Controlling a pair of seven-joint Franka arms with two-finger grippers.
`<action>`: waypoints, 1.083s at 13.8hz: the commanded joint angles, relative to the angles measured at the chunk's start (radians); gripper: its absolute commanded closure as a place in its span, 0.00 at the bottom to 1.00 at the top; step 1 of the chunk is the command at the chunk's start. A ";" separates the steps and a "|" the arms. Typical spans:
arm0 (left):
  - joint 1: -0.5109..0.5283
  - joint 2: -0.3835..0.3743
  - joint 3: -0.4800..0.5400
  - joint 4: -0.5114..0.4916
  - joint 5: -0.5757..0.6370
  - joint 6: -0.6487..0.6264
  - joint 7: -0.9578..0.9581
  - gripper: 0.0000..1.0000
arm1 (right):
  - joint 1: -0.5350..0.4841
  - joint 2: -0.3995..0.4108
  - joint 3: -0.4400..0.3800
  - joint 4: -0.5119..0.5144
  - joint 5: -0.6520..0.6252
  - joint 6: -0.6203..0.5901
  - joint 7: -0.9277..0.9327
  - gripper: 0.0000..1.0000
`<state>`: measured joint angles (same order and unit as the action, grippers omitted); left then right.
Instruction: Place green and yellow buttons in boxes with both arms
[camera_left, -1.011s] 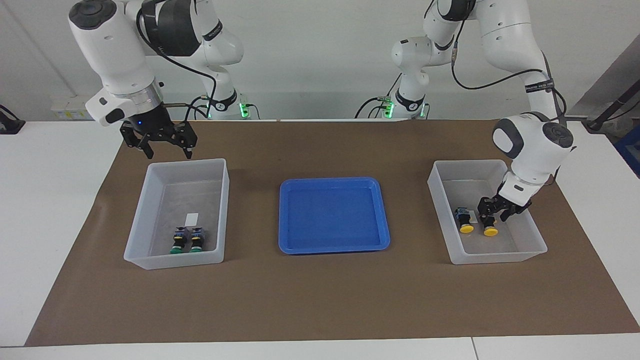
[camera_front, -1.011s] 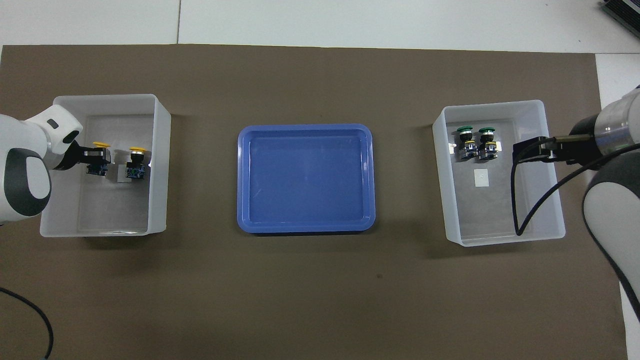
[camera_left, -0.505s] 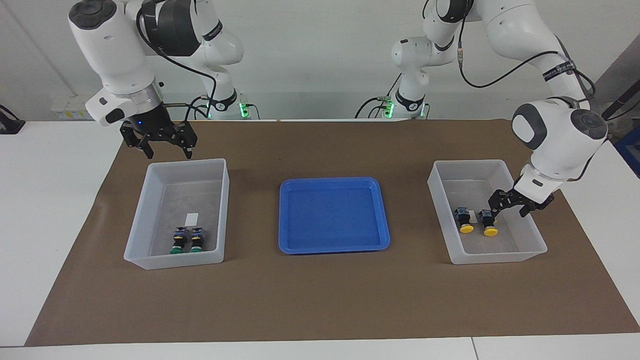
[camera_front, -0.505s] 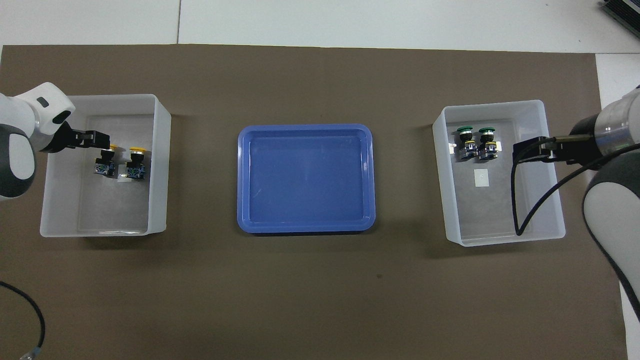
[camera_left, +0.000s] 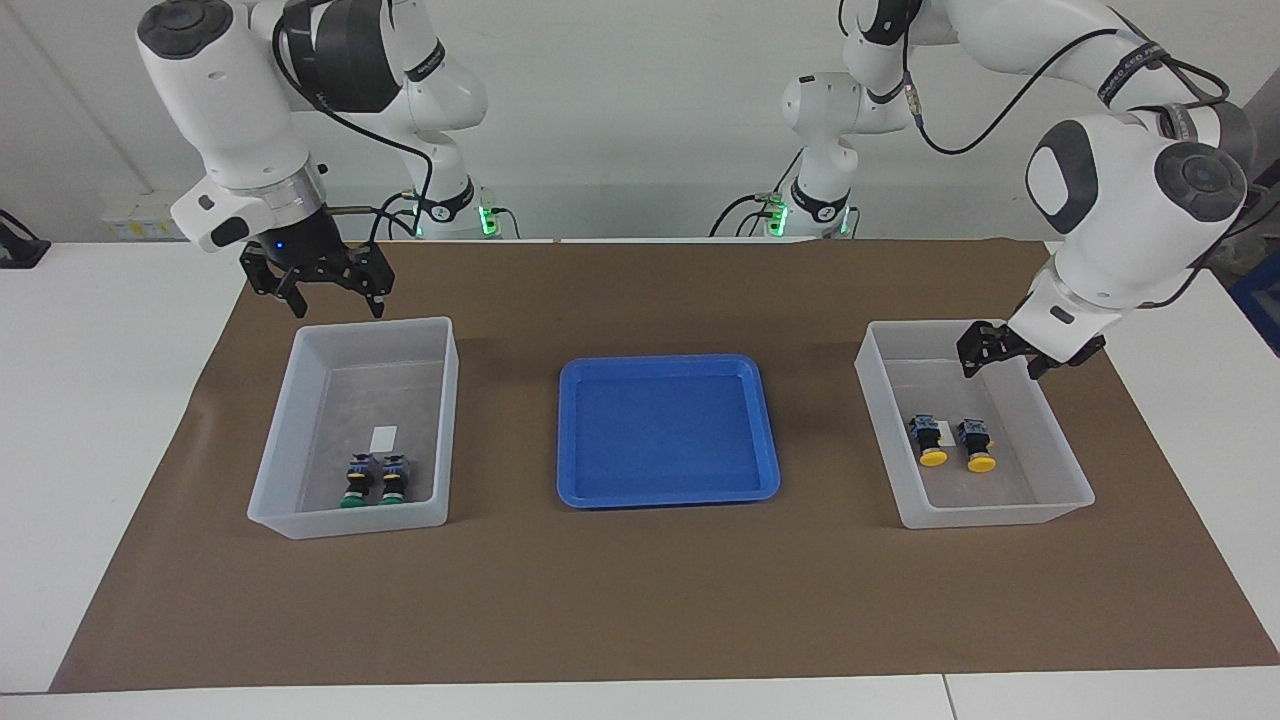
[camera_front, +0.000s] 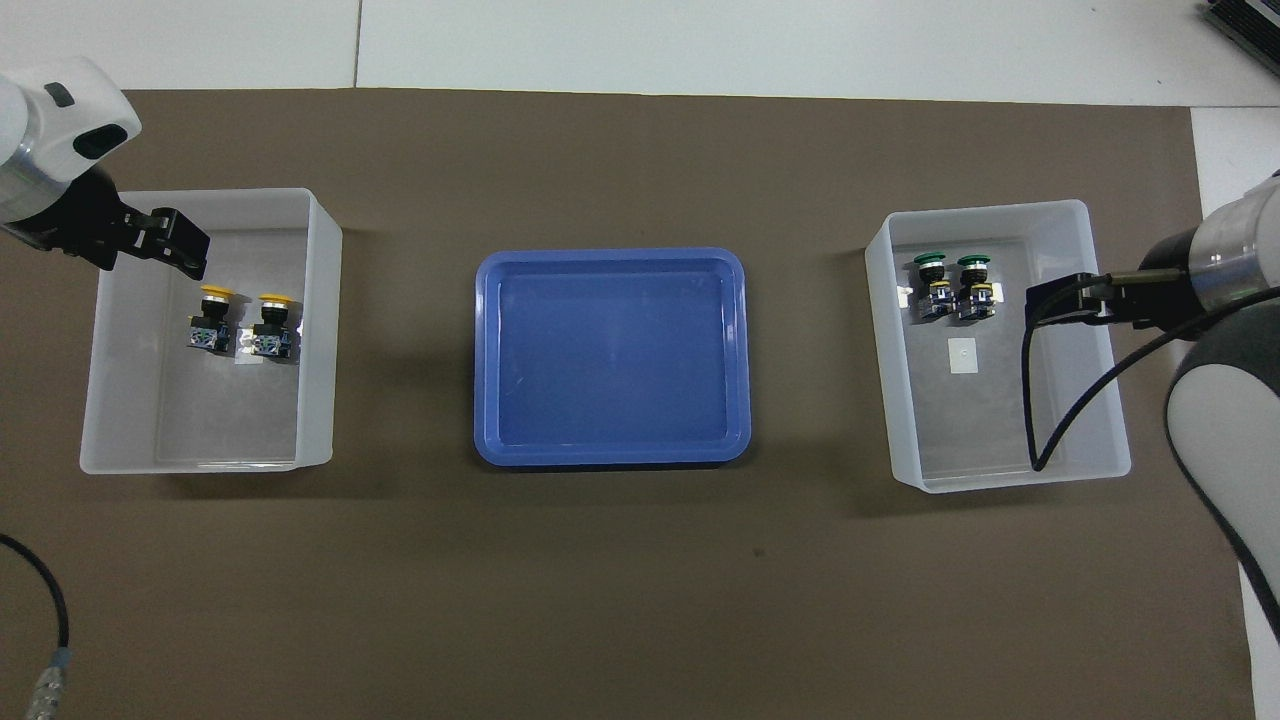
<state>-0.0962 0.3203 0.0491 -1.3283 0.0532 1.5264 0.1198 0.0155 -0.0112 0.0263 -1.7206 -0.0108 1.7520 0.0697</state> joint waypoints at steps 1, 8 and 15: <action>-0.040 0.013 0.005 0.072 0.008 -0.087 -0.008 0.12 | -0.009 -0.007 0.006 -0.002 0.025 -0.011 0.005 0.00; -0.054 -0.136 0.003 -0.006 -0.049 -0.054 -0.008 0.00 | -0.011 -0.007 0.006 -0.002 0.025 -0.011 0.005 0.00; -0.048 -0.225 0.008 -0.210 -0.047 0.117 -0.005 0.00 | -0.009 -0.007 0.006 -0.002 0.025 -0.011 0.005 0.00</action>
